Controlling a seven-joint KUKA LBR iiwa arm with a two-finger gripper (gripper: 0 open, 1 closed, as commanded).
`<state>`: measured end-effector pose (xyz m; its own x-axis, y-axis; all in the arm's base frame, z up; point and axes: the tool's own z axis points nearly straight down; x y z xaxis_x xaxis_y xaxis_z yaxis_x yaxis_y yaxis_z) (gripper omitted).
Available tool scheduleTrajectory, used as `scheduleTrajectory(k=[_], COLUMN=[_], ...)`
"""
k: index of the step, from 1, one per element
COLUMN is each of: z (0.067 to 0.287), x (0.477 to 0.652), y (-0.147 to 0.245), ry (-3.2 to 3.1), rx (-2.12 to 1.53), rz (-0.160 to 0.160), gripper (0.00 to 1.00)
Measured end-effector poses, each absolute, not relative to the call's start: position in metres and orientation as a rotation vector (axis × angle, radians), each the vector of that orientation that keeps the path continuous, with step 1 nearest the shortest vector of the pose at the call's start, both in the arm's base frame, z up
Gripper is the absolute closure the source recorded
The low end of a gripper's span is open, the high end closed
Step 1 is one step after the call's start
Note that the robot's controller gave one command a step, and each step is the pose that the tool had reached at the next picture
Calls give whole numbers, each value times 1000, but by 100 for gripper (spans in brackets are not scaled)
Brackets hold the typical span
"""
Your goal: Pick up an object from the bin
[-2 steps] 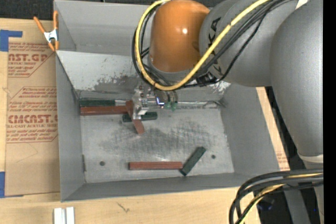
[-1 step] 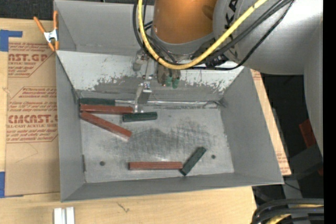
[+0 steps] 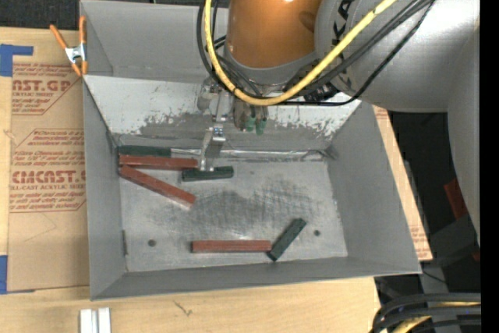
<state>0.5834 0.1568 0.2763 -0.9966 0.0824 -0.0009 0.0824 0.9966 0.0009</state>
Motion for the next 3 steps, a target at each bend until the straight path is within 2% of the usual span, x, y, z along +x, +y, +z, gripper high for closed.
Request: scheduleTrajectory(k=[1,2,3], z=[229,208,158], x=[555,520,524], y=[132,130,123], ry=[3135,3141,3128], rx=[37,143,201], rz=[3,-1,5], gripper=[0,0,0])
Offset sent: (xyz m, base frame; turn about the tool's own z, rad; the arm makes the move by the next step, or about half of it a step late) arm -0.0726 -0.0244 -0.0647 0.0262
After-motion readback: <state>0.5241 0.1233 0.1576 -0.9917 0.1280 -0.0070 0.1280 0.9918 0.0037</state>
